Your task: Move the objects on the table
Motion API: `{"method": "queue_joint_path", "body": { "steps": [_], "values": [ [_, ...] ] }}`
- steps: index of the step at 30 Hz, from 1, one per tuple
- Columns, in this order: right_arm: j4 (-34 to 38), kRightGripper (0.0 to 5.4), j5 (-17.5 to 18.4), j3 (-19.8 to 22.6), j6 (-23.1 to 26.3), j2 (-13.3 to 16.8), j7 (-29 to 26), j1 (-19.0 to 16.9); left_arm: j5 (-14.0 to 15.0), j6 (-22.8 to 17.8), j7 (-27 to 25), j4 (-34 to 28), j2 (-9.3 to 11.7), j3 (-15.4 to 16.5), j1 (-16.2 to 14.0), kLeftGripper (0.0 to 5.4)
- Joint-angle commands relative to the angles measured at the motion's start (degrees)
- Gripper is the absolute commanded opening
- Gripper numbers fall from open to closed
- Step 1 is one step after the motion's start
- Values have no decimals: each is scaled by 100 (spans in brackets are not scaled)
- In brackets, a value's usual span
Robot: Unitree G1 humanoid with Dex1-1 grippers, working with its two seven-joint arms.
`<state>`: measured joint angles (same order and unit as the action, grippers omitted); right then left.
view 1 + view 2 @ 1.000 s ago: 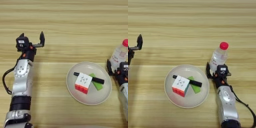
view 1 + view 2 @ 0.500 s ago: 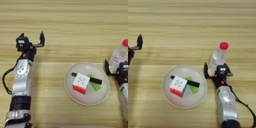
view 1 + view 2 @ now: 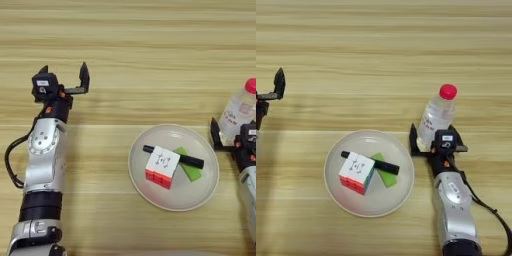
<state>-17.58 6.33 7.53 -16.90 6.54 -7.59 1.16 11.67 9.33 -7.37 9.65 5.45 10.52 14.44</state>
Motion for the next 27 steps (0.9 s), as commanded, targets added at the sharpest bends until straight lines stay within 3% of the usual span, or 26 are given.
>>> {"method": "queue_joint_path", "body": {
  "steps": [1,17,27],
  "values": [
    [162,538,33,65,-49,-7,52,36,-11,27,0,20,30,11,71,540],
    [730,538,-74,82,-83,95,99,74,-12,55,-12,82,9,-2,115,540],
    [1488,538,-135,112,56,225,145,123,-29,76,7,93,-20,-21,129,540]
  ]
}}
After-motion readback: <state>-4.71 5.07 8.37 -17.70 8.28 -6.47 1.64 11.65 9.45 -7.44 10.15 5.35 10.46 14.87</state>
